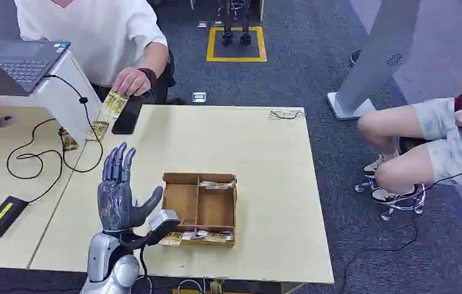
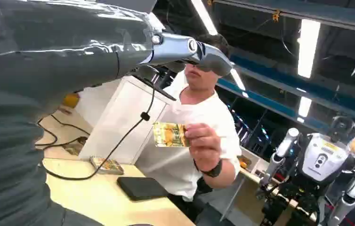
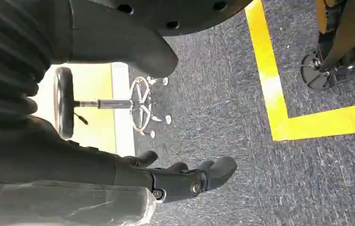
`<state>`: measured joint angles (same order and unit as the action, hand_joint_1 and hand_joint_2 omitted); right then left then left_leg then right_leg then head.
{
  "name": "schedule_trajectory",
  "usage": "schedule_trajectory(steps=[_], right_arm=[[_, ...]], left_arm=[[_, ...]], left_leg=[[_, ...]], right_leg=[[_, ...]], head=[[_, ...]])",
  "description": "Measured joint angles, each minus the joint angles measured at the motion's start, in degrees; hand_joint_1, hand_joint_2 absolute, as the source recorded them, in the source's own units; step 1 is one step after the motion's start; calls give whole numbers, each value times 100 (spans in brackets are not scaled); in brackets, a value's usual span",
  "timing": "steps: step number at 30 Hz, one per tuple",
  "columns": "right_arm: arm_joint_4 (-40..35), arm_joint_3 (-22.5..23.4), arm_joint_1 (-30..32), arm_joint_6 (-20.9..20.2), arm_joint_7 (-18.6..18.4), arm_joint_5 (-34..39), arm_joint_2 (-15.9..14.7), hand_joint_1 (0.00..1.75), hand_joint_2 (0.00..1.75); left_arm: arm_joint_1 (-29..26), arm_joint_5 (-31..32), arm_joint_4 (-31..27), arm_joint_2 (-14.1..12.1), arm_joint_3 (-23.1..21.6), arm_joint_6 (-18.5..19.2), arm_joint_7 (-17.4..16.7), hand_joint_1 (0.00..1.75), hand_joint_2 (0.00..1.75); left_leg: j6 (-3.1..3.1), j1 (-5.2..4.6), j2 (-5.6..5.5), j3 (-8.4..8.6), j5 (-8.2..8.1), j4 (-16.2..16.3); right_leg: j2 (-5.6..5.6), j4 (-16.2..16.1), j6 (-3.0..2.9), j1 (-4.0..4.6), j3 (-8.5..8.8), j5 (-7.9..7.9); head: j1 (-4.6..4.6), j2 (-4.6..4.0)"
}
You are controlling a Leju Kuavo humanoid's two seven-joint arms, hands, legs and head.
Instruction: Pass the card to the sensor for recognition and then transmit it.
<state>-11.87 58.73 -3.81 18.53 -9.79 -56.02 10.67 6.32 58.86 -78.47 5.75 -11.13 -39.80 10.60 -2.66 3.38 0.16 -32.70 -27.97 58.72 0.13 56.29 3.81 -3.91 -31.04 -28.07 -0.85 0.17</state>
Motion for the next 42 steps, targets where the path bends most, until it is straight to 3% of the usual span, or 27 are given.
schedule_trajectory(steps=[11,16,22,25,26,27,31,36,42], right_arm=[[0,-4,8,9,-20,-65,0,0,175],[0,-26,8,2,-37,-157,-2,0,175],[0,-70,7,-20,-44,-335,-2,0,175],[0,-111,7,-20,-66,-352,-2,0,175],[0,-127,7,-20,-72,-378,-2,0,175],[0,-142,7,-20,-76,-409,-2,0,175],[0,-155,6,-20,-79,-428,-4,0,175],[0,-157,4,-42,-81,-435,-7,0,175],[0,-164,2,-57,-81,-437,-11,0,175]], left_arm=[[4,32,0,0,0,0,-13,0,175],[129,451,4,50,127,0,127,0,175],[421,1375,50,339,763,-2,652,0,175],[580,1521,50,620,1253,-4,1181,0,175],[623,1521,48,724,1428,-7,1380,129,175],[665,1547,46,837,1625,-7,1579,175,175],[761,1600,46,1106,2136,-7,1878,175,175],[780,1237,46,1156,2393,-7,2247,175,175],[780,1023,46,1161,2485,-7,2378,175,175]], left_leg=[[0,0,0,0,0,0],[0,0,0,0,0,0],[-2,0,-1,0,4,0],[-2,0,-1,0,4,0],[-2,0,-1,0,4,0],[-2,0,-1,0,4,0],[-2,0,-1,0,4,0],[-3,0,0,0,5,0],[-3,0,0,0,5,0]], right_leg=[[0,0,0,0,-1,0],[0,0,0,0,0,0],[0,1,1,0,0,2],[0,1,1,0,1,2],[0,1,1,0,1,2],[0,1,1,0,1,2],[0,1,1,0,0,2],[0,2,1,0,-2,2],[1,1,1,0,0,2]], head=[[0,0],[0,0],[0,0],[0,0],[0,0],[-2,0],[0,0],[-2,0],[0,0]])
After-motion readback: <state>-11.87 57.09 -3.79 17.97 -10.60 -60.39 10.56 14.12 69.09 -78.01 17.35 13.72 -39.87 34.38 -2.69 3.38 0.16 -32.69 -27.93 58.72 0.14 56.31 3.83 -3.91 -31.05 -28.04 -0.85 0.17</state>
